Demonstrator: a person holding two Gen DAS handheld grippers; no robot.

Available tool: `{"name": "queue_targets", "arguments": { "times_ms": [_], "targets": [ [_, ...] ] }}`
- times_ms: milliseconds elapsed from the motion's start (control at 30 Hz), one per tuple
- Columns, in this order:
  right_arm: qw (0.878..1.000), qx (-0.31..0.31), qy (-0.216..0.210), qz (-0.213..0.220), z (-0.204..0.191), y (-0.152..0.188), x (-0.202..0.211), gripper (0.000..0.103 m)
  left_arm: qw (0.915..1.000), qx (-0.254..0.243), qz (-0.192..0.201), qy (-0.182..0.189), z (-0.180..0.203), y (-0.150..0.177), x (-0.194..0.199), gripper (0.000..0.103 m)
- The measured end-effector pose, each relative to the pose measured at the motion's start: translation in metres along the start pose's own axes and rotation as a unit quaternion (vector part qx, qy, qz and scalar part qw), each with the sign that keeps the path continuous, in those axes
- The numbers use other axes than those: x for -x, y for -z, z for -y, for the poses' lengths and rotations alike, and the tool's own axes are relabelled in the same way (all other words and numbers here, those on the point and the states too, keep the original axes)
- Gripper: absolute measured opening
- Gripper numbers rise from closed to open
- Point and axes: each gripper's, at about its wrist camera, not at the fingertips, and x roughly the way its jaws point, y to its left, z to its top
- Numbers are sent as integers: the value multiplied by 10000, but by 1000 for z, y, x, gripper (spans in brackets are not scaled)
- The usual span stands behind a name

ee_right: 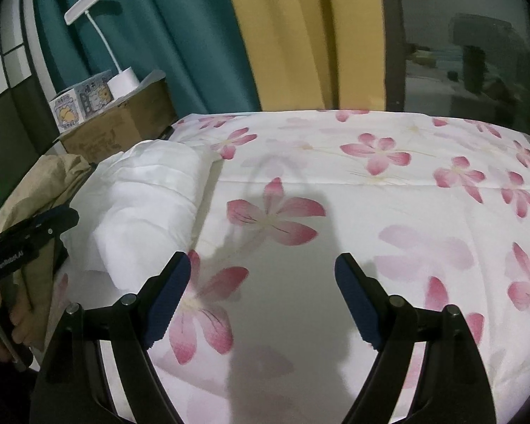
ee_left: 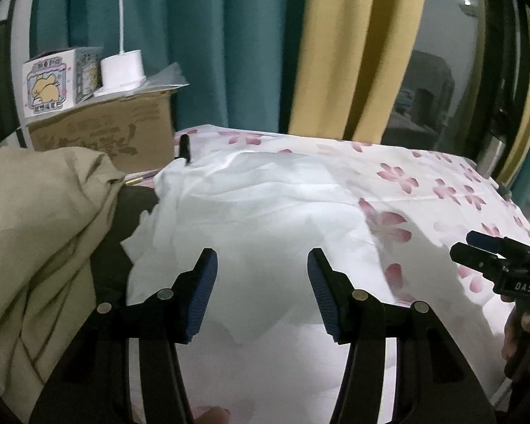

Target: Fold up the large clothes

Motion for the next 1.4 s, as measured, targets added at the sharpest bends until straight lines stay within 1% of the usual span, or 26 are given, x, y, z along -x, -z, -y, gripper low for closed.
{"name": "queue_targets", "arguments": {
  "times_ms": [333, 500, 633, 800, 967, 1100, 1267, 1400],
  "targets": [
    [9988, -241, 360, 234, 32, 15, 39, 83, 9992, -329, 102, 199, 43, 0, 11, 56],
    [9968, -391, 567, 410, 47, 19, 63, 84, 9980, -501, 245, 297, 69, -5, 21, 57],
    [9944, -469, 763, 559, 59, 23, 83, 84, 9975, -557, 241, 351, 87, -7, 27, 57],
    [9905, -493, 1025, 769, 69, 22, 108, 84, 9965, -617, 429, 363, 109, -16, 42, 57],
    [9845, -471, 1285, 1093, 73, 15, 140, 85, 9942, -701, 712, 395, 126, -28, 61, 57],
    [9794, -445, 1443, 1341, 73, 9, 163, 88, 9927, -749, 855, 392, 135, -34, 74, 57],
    [9717, -387, 1620, 1672, 66, 1, 196, 91, 9906, -781, 1068, 334, 142, -42, 90, 57],
    [9667, -332, 1679, 1903, 58, -6, 215, 94, 9882, -809, 1263, 314, 146, -50, 104, 57]
  ]
}}
